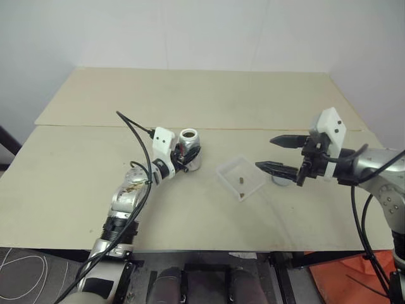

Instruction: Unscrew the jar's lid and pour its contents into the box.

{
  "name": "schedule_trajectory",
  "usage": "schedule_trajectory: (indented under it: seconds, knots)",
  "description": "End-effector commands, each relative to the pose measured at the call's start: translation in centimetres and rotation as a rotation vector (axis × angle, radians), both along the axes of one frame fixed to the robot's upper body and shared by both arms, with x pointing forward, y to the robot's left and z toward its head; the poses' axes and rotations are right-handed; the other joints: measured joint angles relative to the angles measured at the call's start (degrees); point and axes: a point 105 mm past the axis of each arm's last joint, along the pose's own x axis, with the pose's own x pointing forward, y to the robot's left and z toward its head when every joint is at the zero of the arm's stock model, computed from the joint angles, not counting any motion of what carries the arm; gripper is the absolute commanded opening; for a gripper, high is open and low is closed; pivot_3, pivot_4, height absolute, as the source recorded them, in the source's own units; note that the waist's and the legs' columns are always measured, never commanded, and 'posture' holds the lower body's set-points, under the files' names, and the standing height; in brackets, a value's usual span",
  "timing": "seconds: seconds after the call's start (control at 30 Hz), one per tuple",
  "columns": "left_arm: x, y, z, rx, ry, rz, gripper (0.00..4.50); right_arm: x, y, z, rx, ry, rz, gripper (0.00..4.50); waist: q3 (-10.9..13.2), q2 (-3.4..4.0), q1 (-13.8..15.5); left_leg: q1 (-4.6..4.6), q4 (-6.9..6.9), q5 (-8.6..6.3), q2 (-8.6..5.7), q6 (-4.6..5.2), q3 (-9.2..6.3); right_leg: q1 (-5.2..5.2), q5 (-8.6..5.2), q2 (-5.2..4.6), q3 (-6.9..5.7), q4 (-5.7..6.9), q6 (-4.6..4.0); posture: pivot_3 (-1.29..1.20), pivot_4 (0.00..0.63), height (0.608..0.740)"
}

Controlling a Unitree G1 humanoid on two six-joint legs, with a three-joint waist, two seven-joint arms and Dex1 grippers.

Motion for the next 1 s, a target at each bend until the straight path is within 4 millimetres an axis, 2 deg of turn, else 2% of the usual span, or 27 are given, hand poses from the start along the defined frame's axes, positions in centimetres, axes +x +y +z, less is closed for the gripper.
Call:
schedule_trajectory:
  seconds: [0.03,0.07,0.23,0.33,0.5,0.6,0.7,0.8,0.9,1.0]
  knots:
    - [-0.3,0.1,-0.7,0.045,-0.040,0.013,1.91,-0.3,-0.3,1.2,-0.011,-0.069,0.000,4.47,0.00,0.00,-0.06,0.01,0.00,0.00,0.00,0.01,0.00,0.00,0.00,0.00,0.02,0.00,0.00,0.00,0.150,0.740]
    - [-0.4,0.1,-1.0,0.056,-0.043,0.010,1.91,-0.3,-0.3,1.2,-0.011,-0.069,0.001,4.47,0.00,0.00,-0.02,0.01,0.00,0.00,0.00,0.00,0.01,-0.02,0.00,0.00,0.02,0.01,0.00,0.00,0.150,0.740]
    - [-1.0,0.2,-1.7,0.076,-0.045,0.002,3.56,-0.4,-0.2,1.3,-0.010,-0.071,0.011,4.50,-0.01,0.01,-0.04,0.06,-0.03,-0.01,0.02,0.00,0.00,0.00,0.00,-0.02,0.03,0.01,-0.01,0.00,0.150,0.740]
    - [-1.5,0.5,-1.4,0.080,-0.055,-0.013,4.45,-0.5,-0.2,1.2,-0.011,-0.068,0.015,4.50,-0.01,0.01,0.04,0.04,-0.03,-0.01,0.02,0.00,0.00,-0.01,0.00,-0.03,0.03,0.00,-0.01,0.00,0.150,0.740]
    - [-3.0,2.3,0.5,0.139,-0.108,-0.069,4.45,-0.5,-0.1,1.0,-0.015,-0.066,0.018,4.50,0.00,0.01,-0.03,0.02,-0.04,-0.01,0.03,0.00,-0.01,-0.04,0.00,-0.05,0.02,0.00,-0.02,0.00,0.150,0.740]
    - [-5.6,4.2,2.3,0.167,-0.119,-0.221,4.45,-0.6,-0.2,0.8,-0.024,-0.063,0.016,4.50,-0.01,0.03,-0.42,0.04,-0.10,-0.01,0.07,-0.01,0.02,-0.07,-0.02,-0.05,0.03,0.01,-0.05,0.00,0.150,0.740]
    - [-8.5,7.1,5.1,0.187,-0.112,-0.372,4.45,-1.0,-0.2,0.5,-0.038,-0.062,0.033,4.50,-0.01,0.03,-0.91,0.04,-0.13,-0.01,0.11,-0.02,0.03,-0.12,-0.08,-0.07,0.00,0.05,-0.14,0.00,0.150,0.740]
    - [-10.4,9.6,7.1,0.240,-0.116,-0.454,4.45,-1.1,-0.1,0.3,-0.044,-0.073,0.045,4.50,-0.02,0.06,-1.06,0.08,-0.14,0.00,0.10,-0.03,0.04,-0.12,-0.12,-0.11,-0.04,0.06,-0.18,0.00,0.150,0.740]
    - [-12.3,11.3,8.4,0.289,-0.122,-0.512,4.45,-1.2,0.0,0.2,-0.042,-0.080,0.062,4.50,-0.02,0.06,-1.16,0.15,-0.16,-0.01,0.10,-0.03,0.08,-0.06,-0.15,-0.12,-0.06,0.03,-0.18,0.00,0.150,0.740]
    - [-13.9,12.6,8.7,0.324,-0.104,-0.517,4.45,-1.2,0.4,0.0,-0.044,-0.085,0.088,4.50,-0.02,0.06,-1.19,0.17,-0.18,-0.01,0.09,-0.03,0.10,-0.06,-0.18,-0.13,-0.07,0.03,-0.18,0.00,0.150,0.740]
